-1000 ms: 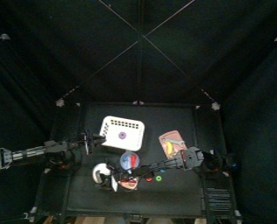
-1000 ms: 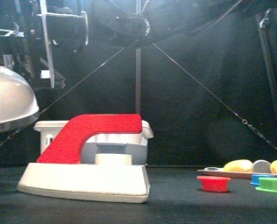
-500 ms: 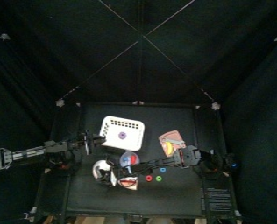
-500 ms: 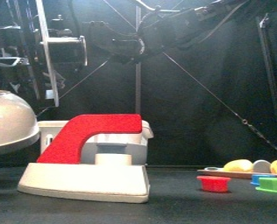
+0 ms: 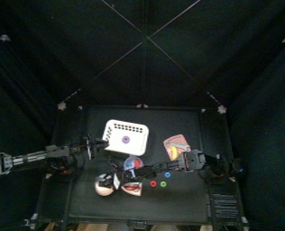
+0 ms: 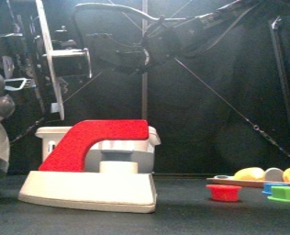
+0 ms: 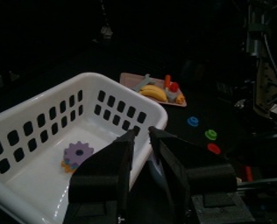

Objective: Place kettle on left side

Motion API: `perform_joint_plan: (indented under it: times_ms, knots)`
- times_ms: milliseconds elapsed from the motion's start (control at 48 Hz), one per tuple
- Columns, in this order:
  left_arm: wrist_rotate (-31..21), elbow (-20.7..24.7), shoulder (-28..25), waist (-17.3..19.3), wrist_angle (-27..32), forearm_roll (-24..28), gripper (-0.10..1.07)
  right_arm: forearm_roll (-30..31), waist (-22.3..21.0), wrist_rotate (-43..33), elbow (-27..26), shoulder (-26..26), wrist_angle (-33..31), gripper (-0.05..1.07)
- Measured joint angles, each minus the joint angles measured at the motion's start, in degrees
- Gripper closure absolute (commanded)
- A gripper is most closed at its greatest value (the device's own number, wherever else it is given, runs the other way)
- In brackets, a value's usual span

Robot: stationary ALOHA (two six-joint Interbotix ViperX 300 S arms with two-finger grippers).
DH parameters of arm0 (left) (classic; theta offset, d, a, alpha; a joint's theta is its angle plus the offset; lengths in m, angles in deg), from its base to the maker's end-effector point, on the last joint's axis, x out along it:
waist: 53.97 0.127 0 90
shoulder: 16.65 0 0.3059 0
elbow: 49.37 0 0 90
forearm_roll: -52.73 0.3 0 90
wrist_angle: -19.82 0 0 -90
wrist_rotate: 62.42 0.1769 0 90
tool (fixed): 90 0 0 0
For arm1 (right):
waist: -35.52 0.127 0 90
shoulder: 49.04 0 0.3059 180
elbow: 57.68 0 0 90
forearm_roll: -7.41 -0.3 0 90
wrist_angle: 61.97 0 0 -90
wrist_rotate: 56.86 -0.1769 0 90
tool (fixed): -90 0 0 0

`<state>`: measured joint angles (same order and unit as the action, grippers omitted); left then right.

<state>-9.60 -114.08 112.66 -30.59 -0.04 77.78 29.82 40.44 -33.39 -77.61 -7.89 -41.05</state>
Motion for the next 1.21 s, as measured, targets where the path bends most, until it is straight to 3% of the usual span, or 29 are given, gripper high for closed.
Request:
perform_joint_plan:
  times_ms: [375, 729, 958, 1208]
  knots:
    - [0.00, -0.09, 0.00, -0.09, 0.00, -0.09, 0.32, 0.18, -1.41, 0.18, -0.35, 0.00, -6.59, 0.25]
    - [0.00, -0.09, 0.09, 0.00, 0.00, -0.09, 0.32, 0.26, -1.41, 0.26, -0.53, 0.09, -9.93, 0.08]
    - [0.00, -0.26, 0.09, -0.09, 0.00, -0.09, 0.32, 2.64, -1.49, 0.35, -0.53, 1.76, -14.68, 0.08]
    - [0.00, -0.26, 0.09, 0.00, 0.00, -0.09, 0.32, 3.69, -1.49, 0.26, -0.44, 4.31, -15.47, 0.08]
